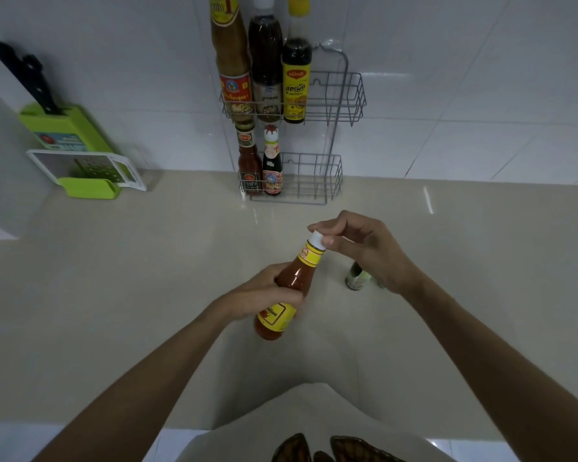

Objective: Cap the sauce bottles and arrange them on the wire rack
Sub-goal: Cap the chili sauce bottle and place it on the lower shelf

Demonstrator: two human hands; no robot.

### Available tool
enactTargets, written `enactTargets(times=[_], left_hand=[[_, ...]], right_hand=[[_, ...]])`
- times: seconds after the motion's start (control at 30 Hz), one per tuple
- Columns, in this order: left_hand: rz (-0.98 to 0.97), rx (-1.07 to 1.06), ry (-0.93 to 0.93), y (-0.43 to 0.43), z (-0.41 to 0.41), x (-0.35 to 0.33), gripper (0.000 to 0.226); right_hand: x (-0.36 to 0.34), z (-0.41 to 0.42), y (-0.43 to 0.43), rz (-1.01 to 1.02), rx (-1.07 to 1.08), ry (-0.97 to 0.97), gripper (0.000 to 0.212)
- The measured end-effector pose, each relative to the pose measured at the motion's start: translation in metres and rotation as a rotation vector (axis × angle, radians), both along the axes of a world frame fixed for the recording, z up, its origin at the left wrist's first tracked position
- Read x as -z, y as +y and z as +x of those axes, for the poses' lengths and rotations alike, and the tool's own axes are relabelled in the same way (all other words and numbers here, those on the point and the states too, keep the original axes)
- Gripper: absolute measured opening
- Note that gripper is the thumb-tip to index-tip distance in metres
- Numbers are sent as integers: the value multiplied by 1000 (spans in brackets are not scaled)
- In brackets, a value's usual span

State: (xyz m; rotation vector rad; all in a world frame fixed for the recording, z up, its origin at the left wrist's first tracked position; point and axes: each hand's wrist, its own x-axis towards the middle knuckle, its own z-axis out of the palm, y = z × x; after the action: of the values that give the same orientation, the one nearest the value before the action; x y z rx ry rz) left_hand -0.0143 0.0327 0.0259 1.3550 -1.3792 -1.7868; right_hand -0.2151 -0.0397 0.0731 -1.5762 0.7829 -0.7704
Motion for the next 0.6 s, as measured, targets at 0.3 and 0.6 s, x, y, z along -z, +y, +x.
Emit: enactTargets(times=[0.3, 0.6], left_hand=[[243, 288, 230, -3, 10, -25, 39], [-192, 69, -650, -3, 14, -22, 24]], right_hand=[[-33, -2, -11, -421, -282, 413, 19], [-5, 18, 18, -472, -73, 1056, 32]])
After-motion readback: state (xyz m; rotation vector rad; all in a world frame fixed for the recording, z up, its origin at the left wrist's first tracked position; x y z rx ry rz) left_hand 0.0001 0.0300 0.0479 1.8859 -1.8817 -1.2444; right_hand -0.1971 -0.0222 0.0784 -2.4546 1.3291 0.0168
